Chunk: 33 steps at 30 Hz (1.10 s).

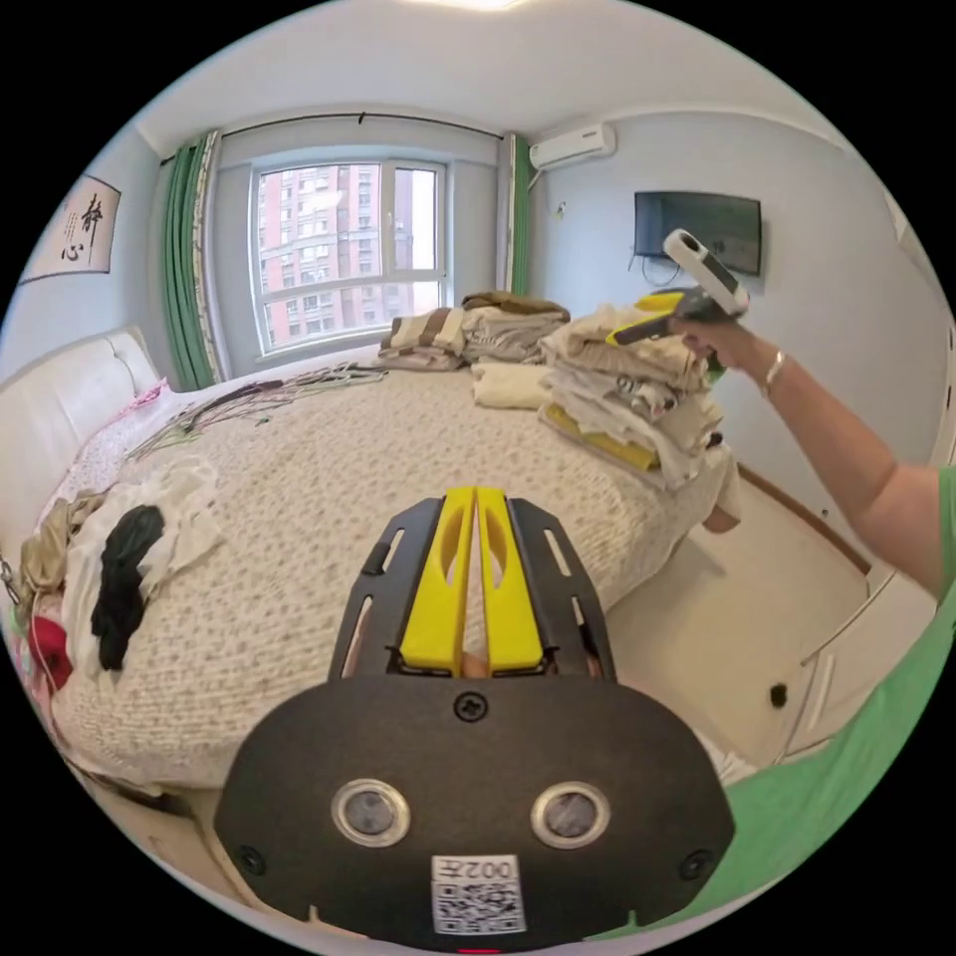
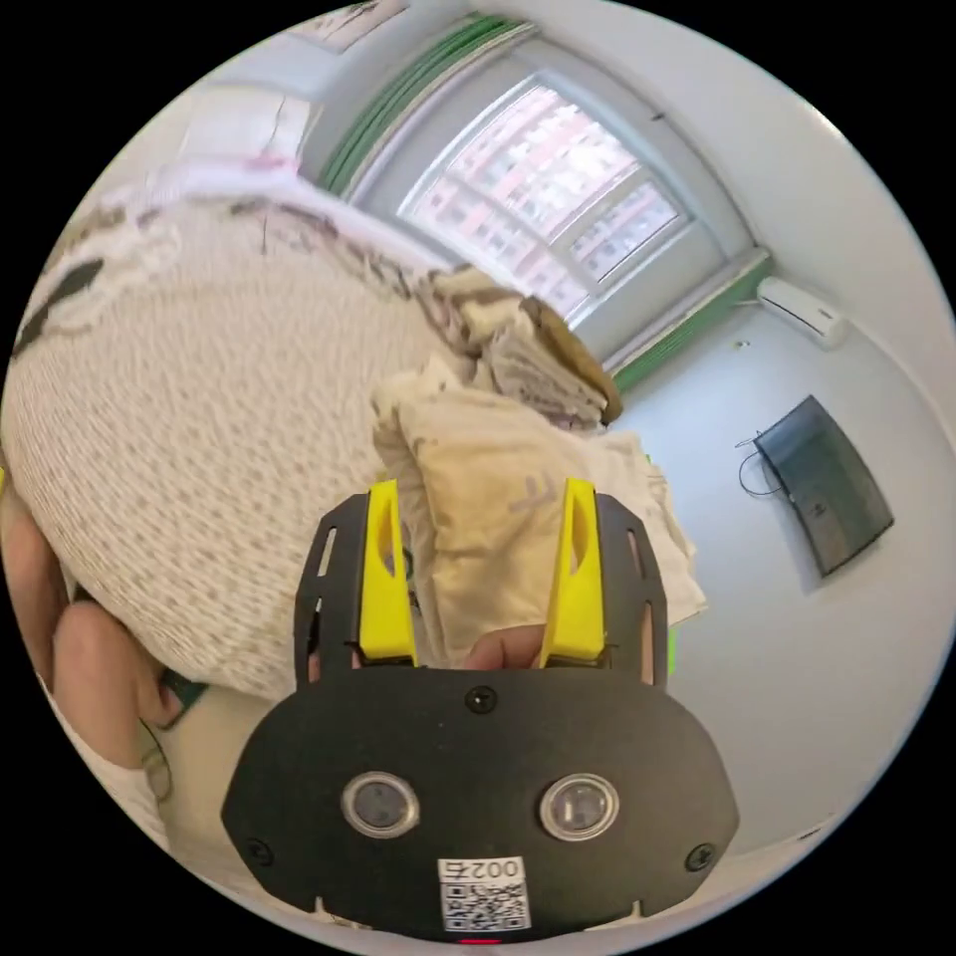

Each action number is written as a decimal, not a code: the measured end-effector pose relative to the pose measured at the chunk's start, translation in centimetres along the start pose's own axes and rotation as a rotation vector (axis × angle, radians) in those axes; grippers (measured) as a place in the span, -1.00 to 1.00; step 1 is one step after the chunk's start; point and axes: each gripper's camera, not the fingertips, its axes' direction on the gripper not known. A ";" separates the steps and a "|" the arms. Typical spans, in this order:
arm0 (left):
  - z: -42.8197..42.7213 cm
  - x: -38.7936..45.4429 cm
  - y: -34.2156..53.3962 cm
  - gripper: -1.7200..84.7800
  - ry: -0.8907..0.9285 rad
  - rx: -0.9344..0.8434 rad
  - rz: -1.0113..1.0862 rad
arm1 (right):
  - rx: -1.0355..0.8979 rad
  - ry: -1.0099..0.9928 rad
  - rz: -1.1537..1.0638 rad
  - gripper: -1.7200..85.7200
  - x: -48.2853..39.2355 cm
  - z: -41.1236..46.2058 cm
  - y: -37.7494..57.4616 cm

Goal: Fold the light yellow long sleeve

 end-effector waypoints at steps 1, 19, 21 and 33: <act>-0.7 -0.4 0.9 -0.98 -0.034 -0.026 0.009 | -0.026 0.009 -0.007 -0.53 -0.2 1.1 -0.4; -3.7 -5.2 0.4 -0.98 -0.117 0.028 -0.171 | -0.036 0.199 0.322 -0.77 0.6 3.7 -5.5; -3.4 -5.4 0.5 -0.98 -0.082 0.007 -0.186 | -0.046 0.308 0.290 -0.75 -0.8 2.4 -6.6; -4.1 -10.2 1.6 -0.98 -0.036 -0.035 -0.309 | 0.309 0.422 0.665 -0.94 6.5 -11.6 1.6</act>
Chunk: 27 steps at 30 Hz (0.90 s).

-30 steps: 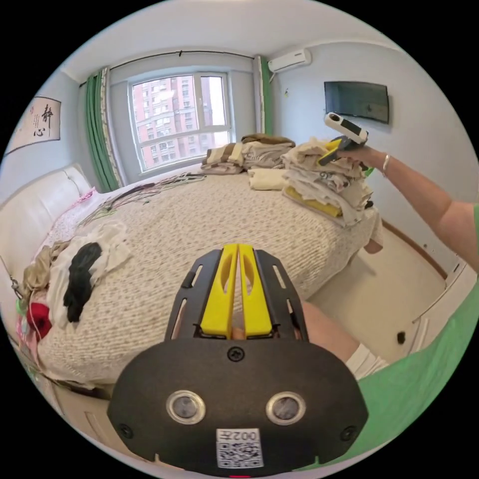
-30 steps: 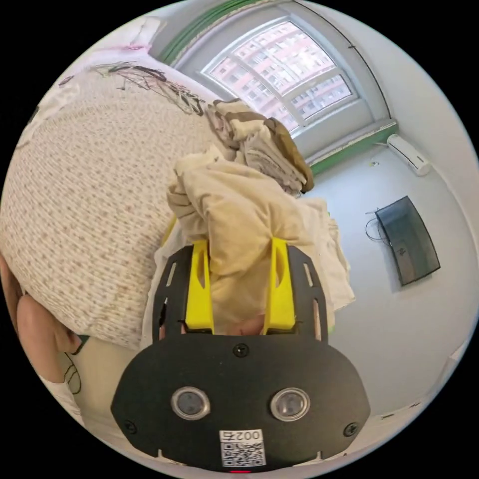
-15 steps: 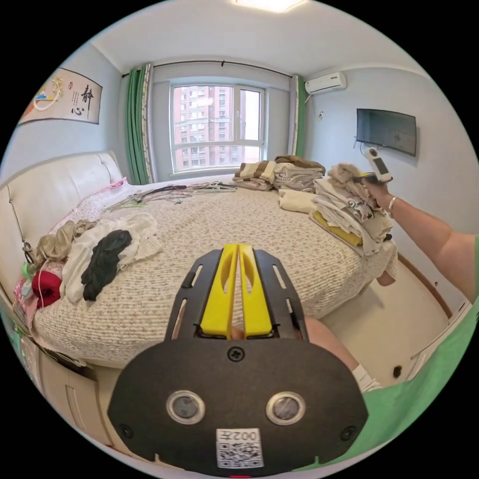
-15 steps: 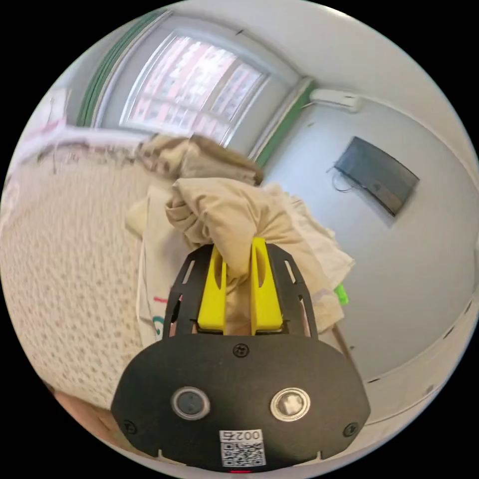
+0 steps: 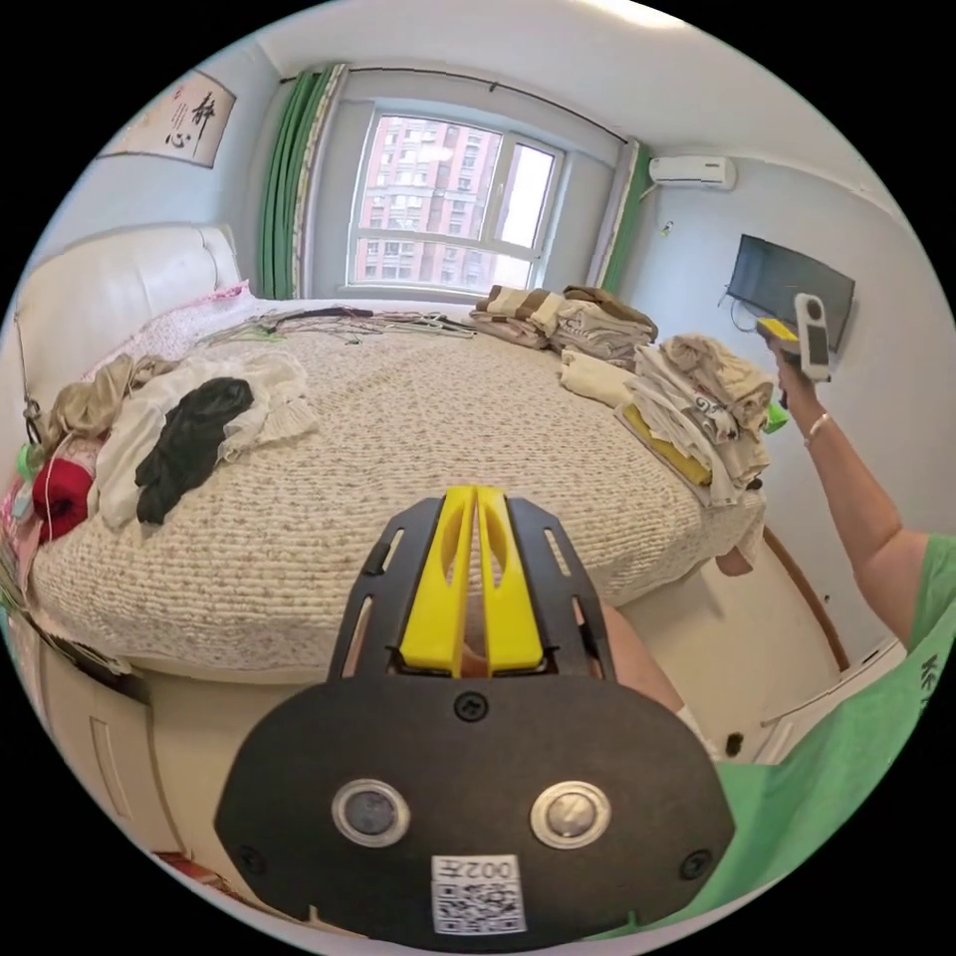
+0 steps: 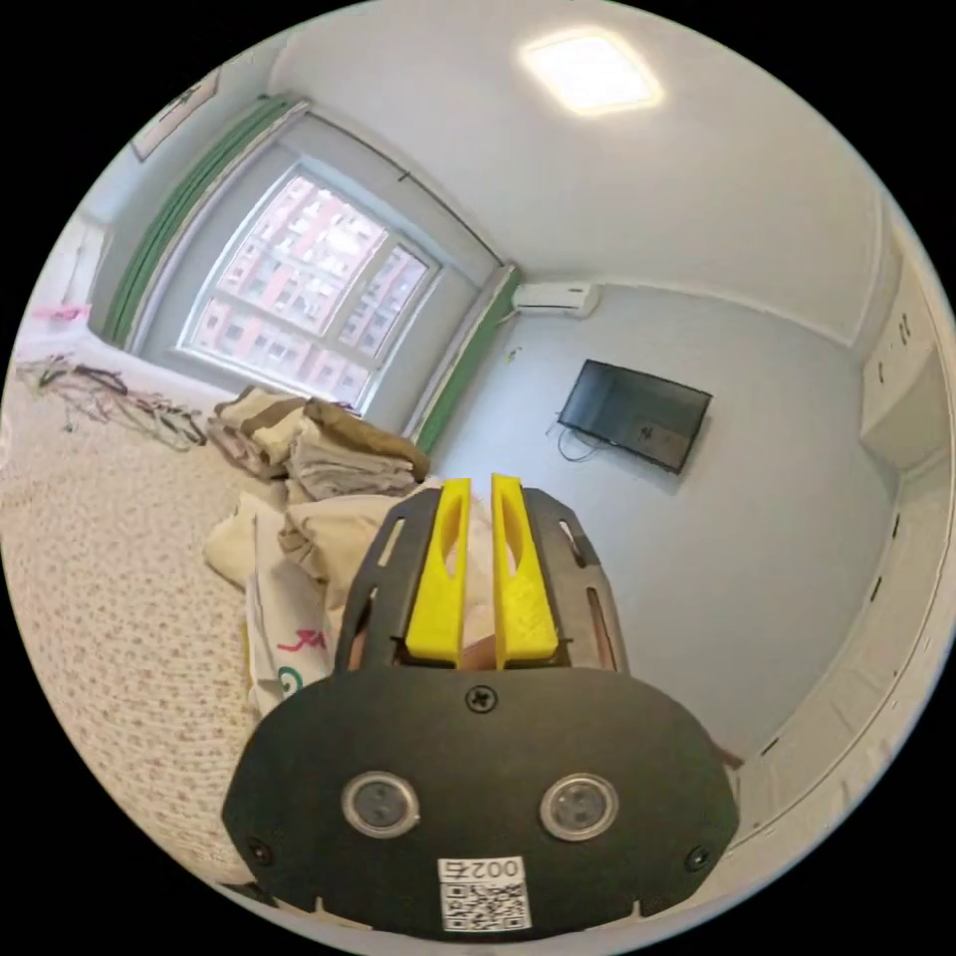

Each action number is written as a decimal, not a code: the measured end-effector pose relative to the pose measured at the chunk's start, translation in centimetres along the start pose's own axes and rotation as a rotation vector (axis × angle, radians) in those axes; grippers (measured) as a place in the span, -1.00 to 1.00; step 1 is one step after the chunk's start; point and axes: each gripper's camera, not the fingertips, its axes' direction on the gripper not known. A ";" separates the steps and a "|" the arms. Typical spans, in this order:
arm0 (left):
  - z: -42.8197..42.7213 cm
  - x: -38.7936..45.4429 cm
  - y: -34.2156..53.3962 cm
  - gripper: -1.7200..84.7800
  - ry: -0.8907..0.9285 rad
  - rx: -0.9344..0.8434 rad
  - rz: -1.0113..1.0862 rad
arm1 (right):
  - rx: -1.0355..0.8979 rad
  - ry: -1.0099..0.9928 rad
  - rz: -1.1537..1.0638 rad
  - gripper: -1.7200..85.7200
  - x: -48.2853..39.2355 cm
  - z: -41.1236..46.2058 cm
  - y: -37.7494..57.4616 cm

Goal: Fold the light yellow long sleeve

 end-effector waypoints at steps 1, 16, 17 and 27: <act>-0.1 -0.3 0.0 -0.98 0.012 -0.001 -0.009 | -0.057 -0.024 -0.001 -0.95 0.2 1.1 0.4; -4.3 -2.1 1.0 -0.97 -0.050 0.070 0.016 | 0.180 -0.356 0.081 -0.85 0.2 -17.8 2.3; -4.8 -2.5 1.1 -0.96 -0.062 0.089 -0.002 | 0.205 -0.441 0.113 -0.84 -0.3 -21.0 3.3; -10.2 -3.6 3.7 -0.80 -0.192 0.345 0.066 | -0.089 -0.917 0.114 -0.71 -10.0 -39.9 16.9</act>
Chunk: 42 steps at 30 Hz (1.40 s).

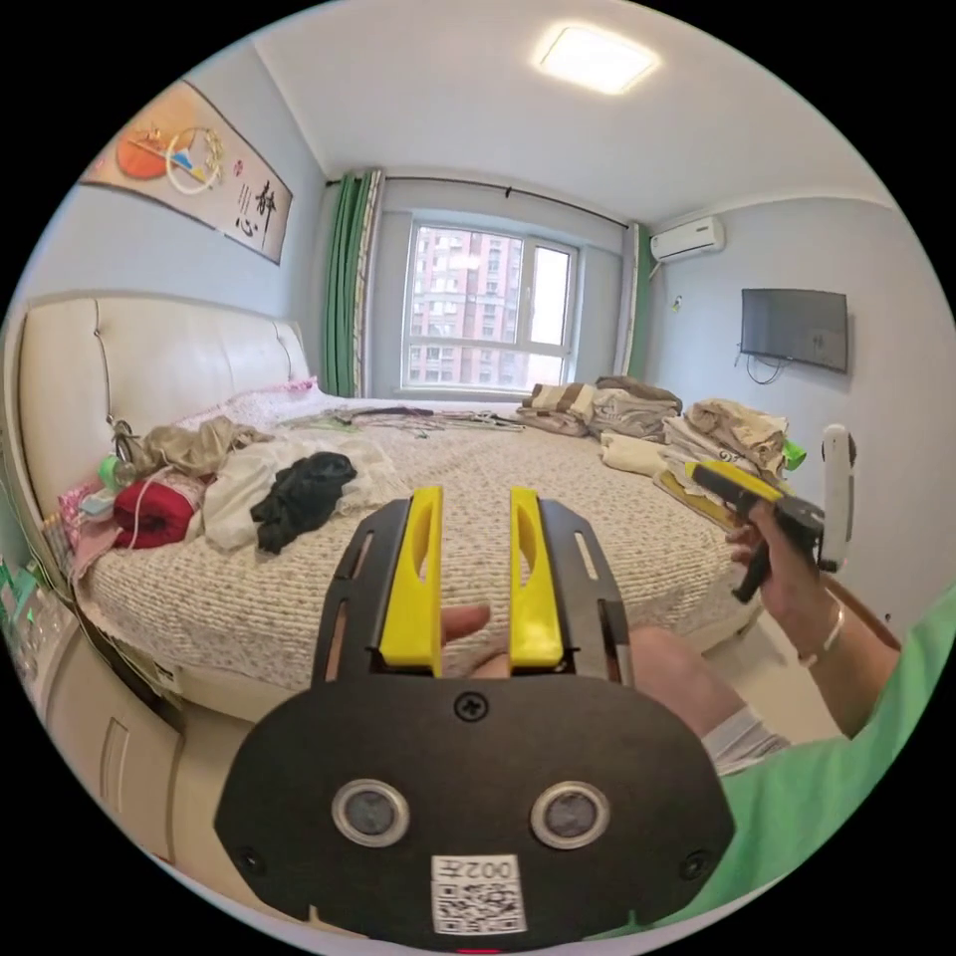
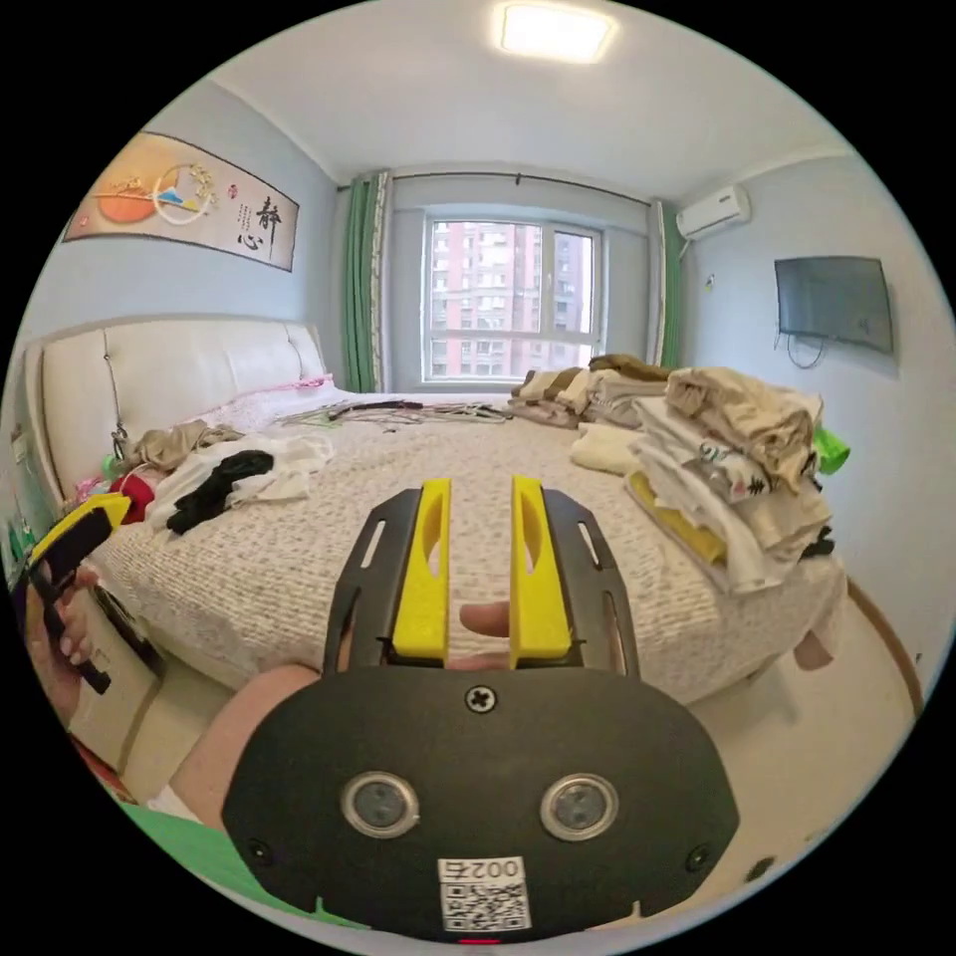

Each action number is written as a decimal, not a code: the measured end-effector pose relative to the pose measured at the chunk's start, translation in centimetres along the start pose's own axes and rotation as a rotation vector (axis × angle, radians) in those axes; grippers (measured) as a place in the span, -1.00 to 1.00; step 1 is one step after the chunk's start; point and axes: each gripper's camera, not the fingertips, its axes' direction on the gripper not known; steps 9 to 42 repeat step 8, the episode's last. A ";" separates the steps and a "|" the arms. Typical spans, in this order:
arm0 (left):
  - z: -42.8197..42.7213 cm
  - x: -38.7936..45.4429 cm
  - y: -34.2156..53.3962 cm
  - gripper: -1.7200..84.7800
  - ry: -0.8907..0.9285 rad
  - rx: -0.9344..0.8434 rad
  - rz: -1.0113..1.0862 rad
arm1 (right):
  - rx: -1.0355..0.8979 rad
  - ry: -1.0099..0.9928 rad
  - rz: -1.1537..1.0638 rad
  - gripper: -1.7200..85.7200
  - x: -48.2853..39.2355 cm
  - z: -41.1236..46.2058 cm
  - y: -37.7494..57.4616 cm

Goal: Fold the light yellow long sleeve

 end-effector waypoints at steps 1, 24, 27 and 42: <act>-0.3 -0.2 0.3 -0.78 -0.016 0.004 -0.004 | -0.006 -0.044 -0.027 -0.69 -1.2 -0.4 1.0; 0.6 -1.0 1.7 -0.73 0.018 -0.062 -0.056 | 0.009 -0.208 -0.335 -0.62 -10.1 -5.0 5.6; 0.6 -1.0 1.7 -0.73 0.018 -0.062 -0.056 | 0.009 -0.208 -0.335 -0.62 -10.1 -5.0 5.6; 0.6 -1.0 1.7 -0.73 0.018 -0.062 -0.056 | 0.009 -0.208 -0.335 -0.62 -10.1 -5.0 5.6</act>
